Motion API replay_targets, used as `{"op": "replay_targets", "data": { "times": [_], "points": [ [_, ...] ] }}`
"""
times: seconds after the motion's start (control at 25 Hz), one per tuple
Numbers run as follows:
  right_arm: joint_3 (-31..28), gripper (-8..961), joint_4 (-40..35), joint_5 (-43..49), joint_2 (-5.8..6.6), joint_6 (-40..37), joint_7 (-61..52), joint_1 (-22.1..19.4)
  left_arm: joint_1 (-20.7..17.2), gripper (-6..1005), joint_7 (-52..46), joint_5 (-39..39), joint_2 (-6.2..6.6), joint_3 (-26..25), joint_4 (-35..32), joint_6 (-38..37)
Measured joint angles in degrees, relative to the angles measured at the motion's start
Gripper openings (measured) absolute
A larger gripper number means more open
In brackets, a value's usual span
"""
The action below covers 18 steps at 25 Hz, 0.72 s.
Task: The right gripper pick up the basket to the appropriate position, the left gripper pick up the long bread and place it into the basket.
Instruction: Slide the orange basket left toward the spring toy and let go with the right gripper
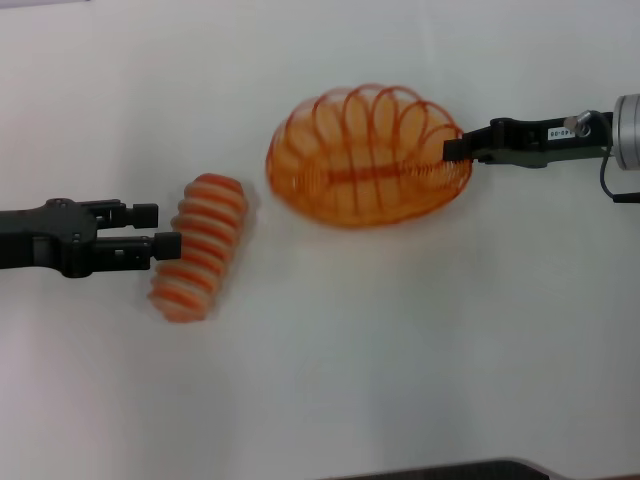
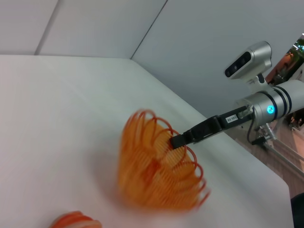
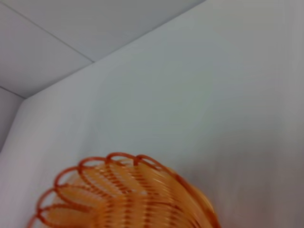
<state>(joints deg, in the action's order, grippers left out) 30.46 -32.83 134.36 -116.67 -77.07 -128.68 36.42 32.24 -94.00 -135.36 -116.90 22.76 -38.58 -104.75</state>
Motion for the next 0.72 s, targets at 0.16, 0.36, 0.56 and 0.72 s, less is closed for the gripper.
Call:
{"op": "replay_targets", "data": {
  "times": [0.16, 0.36, 0.56, 0.72],
  "points": [
    [0.0, 176, 0.2, -0.9, 0.0, -0.2, 0.2, -0.3, 0.0, 778, 0.1, 0.0, 0.01, 0.0, 0.0, 0.3],
    [0.0, 290, 0.2, -1.3, 0.04, -0.3, 0.7, -0.6, 0.1, 777, 0.0, 0.0, 0.01, 0.0, 0.1, 0.9],
    [-0.3, 431, -0.4, -1.9, 1.07, -0.1, 2.9, -1.6, 0.1, 777, 0.0, 0.3, 0.01, -0.1, 0.0, 0.9],
    [-2.6, 628, -1.9, -7.9, 2.76, -1.0, 9.9, -3.7, 0.0, 777, 0.0, 0.5, 0.02, -1.1, -0.1, 1.0]
  ]
}}
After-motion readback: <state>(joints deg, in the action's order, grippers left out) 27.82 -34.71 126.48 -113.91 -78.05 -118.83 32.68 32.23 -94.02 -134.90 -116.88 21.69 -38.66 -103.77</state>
